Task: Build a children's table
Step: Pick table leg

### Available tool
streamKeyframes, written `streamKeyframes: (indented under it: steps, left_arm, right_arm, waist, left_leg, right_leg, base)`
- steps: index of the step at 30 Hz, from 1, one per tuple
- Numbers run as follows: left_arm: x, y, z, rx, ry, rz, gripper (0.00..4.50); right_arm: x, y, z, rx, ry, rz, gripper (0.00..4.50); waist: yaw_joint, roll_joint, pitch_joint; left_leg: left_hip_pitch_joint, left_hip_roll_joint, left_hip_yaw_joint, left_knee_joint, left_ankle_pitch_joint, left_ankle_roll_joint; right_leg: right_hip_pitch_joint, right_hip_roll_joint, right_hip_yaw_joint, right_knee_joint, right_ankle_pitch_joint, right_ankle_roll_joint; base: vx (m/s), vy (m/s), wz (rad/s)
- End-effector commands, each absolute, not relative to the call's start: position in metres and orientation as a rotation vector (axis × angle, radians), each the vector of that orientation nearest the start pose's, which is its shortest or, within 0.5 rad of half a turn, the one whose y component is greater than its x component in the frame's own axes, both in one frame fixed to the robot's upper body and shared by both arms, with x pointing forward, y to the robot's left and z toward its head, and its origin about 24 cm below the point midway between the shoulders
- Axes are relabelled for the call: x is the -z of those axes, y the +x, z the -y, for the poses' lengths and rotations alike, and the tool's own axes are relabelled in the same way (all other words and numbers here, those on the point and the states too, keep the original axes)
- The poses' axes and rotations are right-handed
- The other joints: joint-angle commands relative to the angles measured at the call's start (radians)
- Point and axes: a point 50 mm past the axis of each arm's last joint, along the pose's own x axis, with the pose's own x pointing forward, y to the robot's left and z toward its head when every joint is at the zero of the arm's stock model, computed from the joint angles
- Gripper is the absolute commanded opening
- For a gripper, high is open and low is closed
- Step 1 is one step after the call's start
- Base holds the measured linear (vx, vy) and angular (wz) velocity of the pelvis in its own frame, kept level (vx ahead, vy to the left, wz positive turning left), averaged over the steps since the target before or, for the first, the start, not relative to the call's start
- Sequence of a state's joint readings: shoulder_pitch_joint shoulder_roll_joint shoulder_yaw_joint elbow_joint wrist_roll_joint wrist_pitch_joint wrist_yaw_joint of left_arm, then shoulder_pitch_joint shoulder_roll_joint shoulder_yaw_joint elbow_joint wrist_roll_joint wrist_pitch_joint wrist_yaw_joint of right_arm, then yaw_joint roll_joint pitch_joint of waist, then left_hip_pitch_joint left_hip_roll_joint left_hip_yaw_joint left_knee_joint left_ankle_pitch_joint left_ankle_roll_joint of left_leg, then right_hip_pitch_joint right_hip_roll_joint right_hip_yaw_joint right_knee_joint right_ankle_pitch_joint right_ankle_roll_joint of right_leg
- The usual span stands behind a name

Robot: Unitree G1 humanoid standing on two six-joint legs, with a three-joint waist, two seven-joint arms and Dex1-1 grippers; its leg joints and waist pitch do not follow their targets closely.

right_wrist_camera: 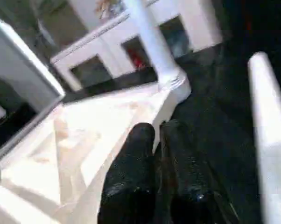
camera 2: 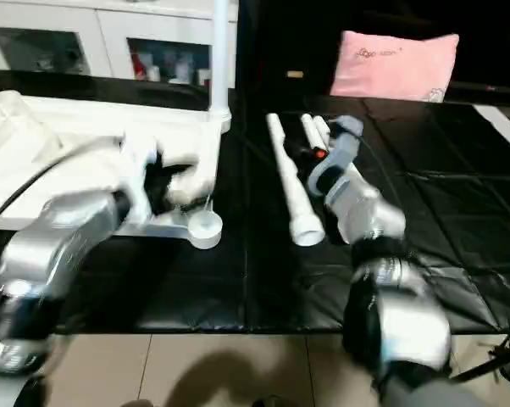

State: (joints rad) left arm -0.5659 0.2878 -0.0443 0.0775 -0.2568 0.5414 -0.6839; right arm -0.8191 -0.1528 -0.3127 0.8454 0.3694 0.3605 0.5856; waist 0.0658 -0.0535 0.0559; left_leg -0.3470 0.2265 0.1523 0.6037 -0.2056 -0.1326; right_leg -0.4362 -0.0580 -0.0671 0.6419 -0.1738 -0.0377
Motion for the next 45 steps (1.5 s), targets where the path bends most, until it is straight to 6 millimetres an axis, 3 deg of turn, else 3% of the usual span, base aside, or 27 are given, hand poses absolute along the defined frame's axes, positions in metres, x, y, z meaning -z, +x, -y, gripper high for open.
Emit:
streamKeyframes:
  steps: [1, 5, 7, 10, 12, 16, 22, 26, 27, 32, 39, 45]
  left_arm:
    - [-0.134, 0.329, -0.126, 0.822, 0.08, -0.142, 4.5]
    - [-0.13, 0.327, -0.128, 0.834, 0.131, -0.166, 4.5]
    - [-0.128, 0.326, -0.131, 0.83, 0.165, -0.178, 4.5]
    - [-0.126, 0.326, -0.132, 0.828, 0.182, -0.185, 4.5]
    - [-0.126, 0.325, -0.136, 0.82, 0.199, -0.191, 4.5]
    - [-0.124, 0.32, -0.14, 0.818, 0.228, -0.199, 4.5]
    - [-0.119, 0.306, -0.145, 0.864, 0.287, -0.227, 4.5]
    - [-0.119, 0.3, -0.149, 0.871, 0.299, -0.24, 4.5]
    - [-0.12, 0.296, -0.153, 0.874, 0.305, -0.25, 4.5]
    - [-0.119, 0.286, -0.157, 0.88, 0.317, -0.278, 4.5]
    - [-0.119, 0.274, -0.157, 0.893, 0.317, -0.311, 4.5]
    - [-0.119, 0.266, -0.158, 0.893, 0.315, -0.333, 4.5]
  right_arm:
    - [-0.084, 0.379, 0.151, -0.502, 0.423, -0.277, 0.14]
    - [-0.077, 0.383, 0.15, -0.42, 0.267, -0.369, 0.44]
    - [-0.081, 0.387, 0.151, -0.384, 0.198, -0.375, 0.76]
    - [-0.086, 0.391, 0.151, -0.359, 0.16, -0.374, 0.84]
    - [-0.099, 0.4, 0.151, -0.322, 0.08, -0.353, 1.15]
    - [-0.108, 0.406, 0.154, -0.288, -0.017, -0.345, 1.39]
    - [-0.106, 0.408, 0.163, -0.215, -0.122, -0.407, 2.04]
    - [-0.101, 0.406, 0.167, -0.187, -0.165, -0.459, 2.13]
    - [-0.099, 0.405, 0.169, -0.176, -0.178, -0.492, 2.47]
    - [-0.096, 0.404, 0.169, -0.177, -0.156, -0.516, 2.87]
    - [-0.085, 0.4, 0.169, -0.167, -0.061, -0.567, 3.41]
    - [-0.071, 0.393, 0.163, -0.21, 0.039, -0.627, 3.41]
  waist:
    - [0.005, 0.014, -0.078]
    - [0.001, 0.013, -0.076]
    - [0.001, 0.014, -0.076]
    - [-0.001, 0.009, -0.075]
    - [-0.001, 0.005, -0.076]
    - [0.0, 0.004, -0.074]
    - [-0.003, 0.002, -0.073]
    - [-0.004, 0.002, -0.072]
    - [-0.005, 0.004, -0.07]
    - [-0.008, 0.006, -0.07]
    - [-0.005, 0.001, -0.068]
    - [-0.005, 0.0, -0.068]
  left_leg:
    - [-0.013, -0.015, 0.022, -0.057, -0.055, 0.041]
    - [-0.013, -0.016, 0.021, -0.058, -0.055, 0.017]
    - [-0.011, -0.014, 0.021, -0.059, -0.063, 0.011]
    - [-0.011, -0.014, 0.022, -0.059, -0.07, 0.009]
    - [-0.013, -0.014, 0.023, -0.059, -0.064, 0.013]
    - [-0.013, -0.013, 0.023, -0.058, -0.068, 0.012]
    - [-0.016, -0.014, 0.025, -0.058, -0.067, 0.011]
    - [-0.015, -0.013, 0.024, -0.058, -0.078, 0.007]
    - [-0.015, -0.013, 0.024, -0.058, -0.095, 0.0]
    - [-0.017, -0.013, 0.024, -0.057, -0.101, -0.006]
    - [-0.018, -0.014, 0.025, -0.056, -0.108, 0.001]
    - [-0.02, -0.014, 0.024, -0.056, -0.106, 0.002]
  right_leg:
    - [0.089, -0.052, 0.04, -0.069, -0.073, -0.222]
    - [0.087, -0.053, 0.04, -0.072, -0.127, -0.202]
    - [0.084, -0.053, 0.041, -0.071, -0.131, -0.198]
    - [0.084, -0.051, 0.041, -0.069, -0.127, -0.19]
    - [0.083, -0.052, 0.041, -0.067, -0.111, -0.194]
    - [0.082, -0.054, 0.042, -0.063, -0.114, -0.194]
    - [0.081, -0.053, 0.043, -0.06, -0.106, -0.19]
    - [0.08, -0.052, 0.042, -0.058, -0.117, -0.187]
    - [0.079, -0.053, 0.042, -0.059, -0.139, -0.184]
    - [0.078, -0.052, 0.043, -0.058, -0.138, -0.18]
    - [0.076, -0.05, 0.042, -0.059, -0.149, -0.181]
    - [0.077, -0.051, 0.041, -0.059, -0.16, -0.178]
  base:
    - [0.0, 0.0, 0.0]
    - [0.0, 0.0, 0.0]
    - [0.0, 0.0, 0.0]
    - [0.0, 0.0, 0.0]
    - [0.0, 0.0, 0.0]
    - [0.0, 0.0, 0.0]
    - [0.0, 0.0, 0.0]
    - [0.0, 0.0, 0.0]
    - [0.0, 0.0, 0.0]
    - [0.0, 0.0, 0.0]
    - [0.0, 0.0, 0.0]
    - [0.0, 0.0, 0.0]
